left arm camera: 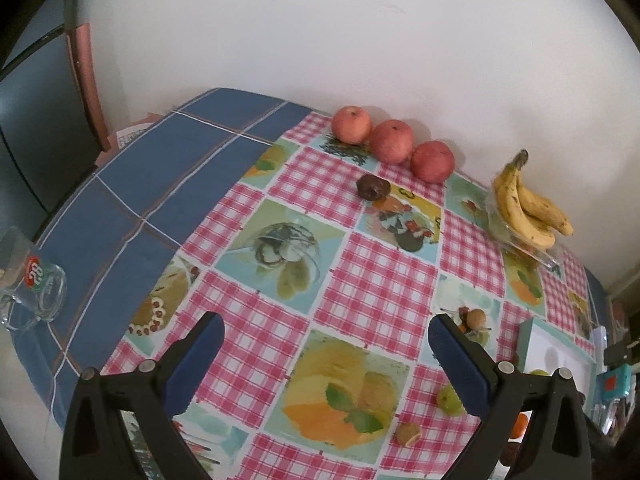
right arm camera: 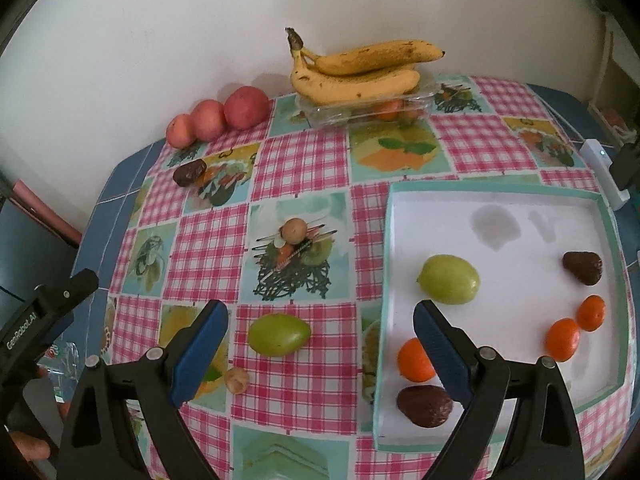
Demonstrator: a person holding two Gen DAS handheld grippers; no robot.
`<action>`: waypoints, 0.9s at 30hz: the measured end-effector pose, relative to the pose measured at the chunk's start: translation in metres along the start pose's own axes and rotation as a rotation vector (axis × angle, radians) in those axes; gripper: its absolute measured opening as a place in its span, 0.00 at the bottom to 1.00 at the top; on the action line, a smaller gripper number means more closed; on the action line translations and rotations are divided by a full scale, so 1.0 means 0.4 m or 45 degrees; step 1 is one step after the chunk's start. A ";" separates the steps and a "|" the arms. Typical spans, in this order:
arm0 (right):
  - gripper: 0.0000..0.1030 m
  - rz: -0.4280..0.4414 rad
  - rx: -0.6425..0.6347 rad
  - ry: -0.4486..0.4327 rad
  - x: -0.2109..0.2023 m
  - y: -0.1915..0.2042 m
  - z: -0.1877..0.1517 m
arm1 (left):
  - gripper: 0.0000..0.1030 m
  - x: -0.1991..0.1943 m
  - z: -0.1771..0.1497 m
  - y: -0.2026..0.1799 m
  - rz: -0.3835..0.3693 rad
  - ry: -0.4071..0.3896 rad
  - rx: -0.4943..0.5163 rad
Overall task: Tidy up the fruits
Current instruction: 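Move both open tools back toward the remaining fruit, then grasp the large green mango with the right gripper while the left tool approaches a small brown fruit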
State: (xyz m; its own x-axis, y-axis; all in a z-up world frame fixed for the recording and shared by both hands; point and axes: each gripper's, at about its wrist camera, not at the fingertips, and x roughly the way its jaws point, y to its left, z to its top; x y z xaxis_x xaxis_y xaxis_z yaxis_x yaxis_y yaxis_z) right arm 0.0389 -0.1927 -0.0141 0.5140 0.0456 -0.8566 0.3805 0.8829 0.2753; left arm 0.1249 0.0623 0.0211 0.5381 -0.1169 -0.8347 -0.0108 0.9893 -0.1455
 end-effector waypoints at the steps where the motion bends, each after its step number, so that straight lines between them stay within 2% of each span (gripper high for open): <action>1: 0.91 0.005 0.001 0.004 0.004 0.005 -0.001 | 1.00 0.000 0.002 0.004 0.004 -0.002 -0.004; 6: 0.91 0.031 -0.015 0.030 0.030 0.037 -0.003 | 1.00 0.034 -0.002 0.019 0.009 0.055 -0.018; 11: 0.91 0.025 -0.056 0.119 0.091 0.069 -0.022 | 1.00 0.113 -0.024 0.033 0.039 0.173 -0.048; 16: 0.91 -0.005 -0.075 0.209 0.160 0.073 -0.048 | 1.00 0.190 -0.051 0.039 0.138 0.276 -0.031; 21: 0.91 -0.025 -0.083 0.259 0.210 0.073 -0.065 | 1.00 0.220 -0.067 0.033 0.136 0.322 -0.014; 27: 0.91 -0.024 -0.084 0.287 0.245 0.074 -0.075 | 1.00 0.210 -0.061 0.024 0.100 0.301 0.004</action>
State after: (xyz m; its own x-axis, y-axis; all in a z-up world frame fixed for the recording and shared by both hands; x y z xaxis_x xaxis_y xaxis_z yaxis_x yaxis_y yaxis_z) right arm 0.0772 -0.1480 -0.1030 0.3200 0.1256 -0.9391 0.3338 0.9127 0.2358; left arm 0.1494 0.0598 -0.0634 0.3234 -0.0567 -0.9446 -0.0416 0.9964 -0.0741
